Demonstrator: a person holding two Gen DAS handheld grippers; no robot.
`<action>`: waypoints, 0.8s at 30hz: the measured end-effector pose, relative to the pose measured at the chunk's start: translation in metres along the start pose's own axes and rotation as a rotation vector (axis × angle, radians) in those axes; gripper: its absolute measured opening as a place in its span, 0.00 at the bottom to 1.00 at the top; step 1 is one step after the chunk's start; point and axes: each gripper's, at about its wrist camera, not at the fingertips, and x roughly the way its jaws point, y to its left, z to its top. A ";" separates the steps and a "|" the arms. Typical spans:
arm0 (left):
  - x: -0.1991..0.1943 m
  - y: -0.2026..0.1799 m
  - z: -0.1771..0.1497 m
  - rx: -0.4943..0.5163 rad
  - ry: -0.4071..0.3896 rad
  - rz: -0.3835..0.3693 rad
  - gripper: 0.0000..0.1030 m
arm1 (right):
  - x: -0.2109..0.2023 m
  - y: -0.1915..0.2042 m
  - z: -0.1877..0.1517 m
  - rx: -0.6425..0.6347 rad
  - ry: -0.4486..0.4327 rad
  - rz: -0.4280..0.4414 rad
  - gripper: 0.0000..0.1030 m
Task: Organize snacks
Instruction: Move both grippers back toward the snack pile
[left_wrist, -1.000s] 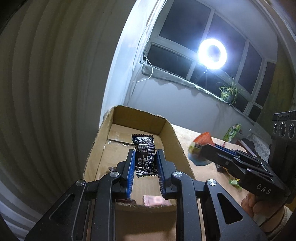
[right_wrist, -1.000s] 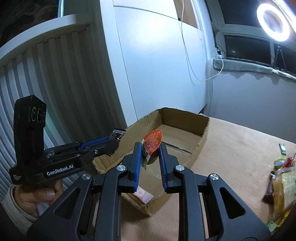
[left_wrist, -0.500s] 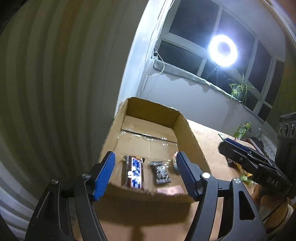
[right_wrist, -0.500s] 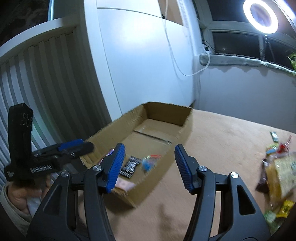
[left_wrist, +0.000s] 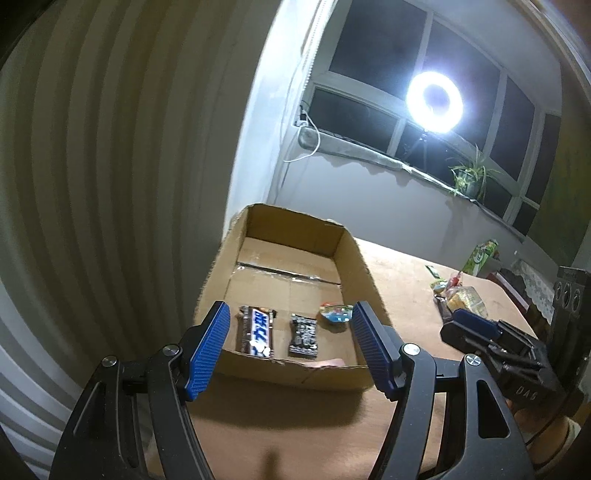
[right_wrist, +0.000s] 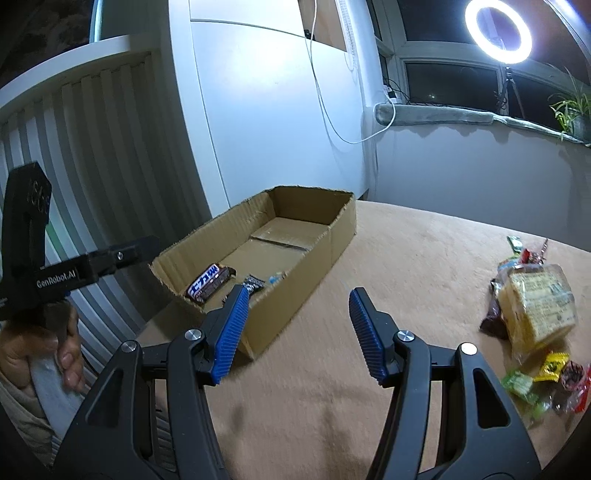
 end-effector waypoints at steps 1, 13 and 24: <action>-0.001 -0.002 0.000 0.005 0.002 -0.004 0.66 | -0.002 -0.001 -0.002 0.003 0.002 0.000 0.62; 0.008 -0.054 -0.003 0.096 0.041 -0.073 0.66 | -0.039 -0.037 -0.028 0.068 -0.013 -0.062 0.63; 0.037 -0.136 -0.017 0.219 0.130 -0.182 0.69 | -0.084 -0.112 -0.059 0.196 -0.032 -0.191 0.64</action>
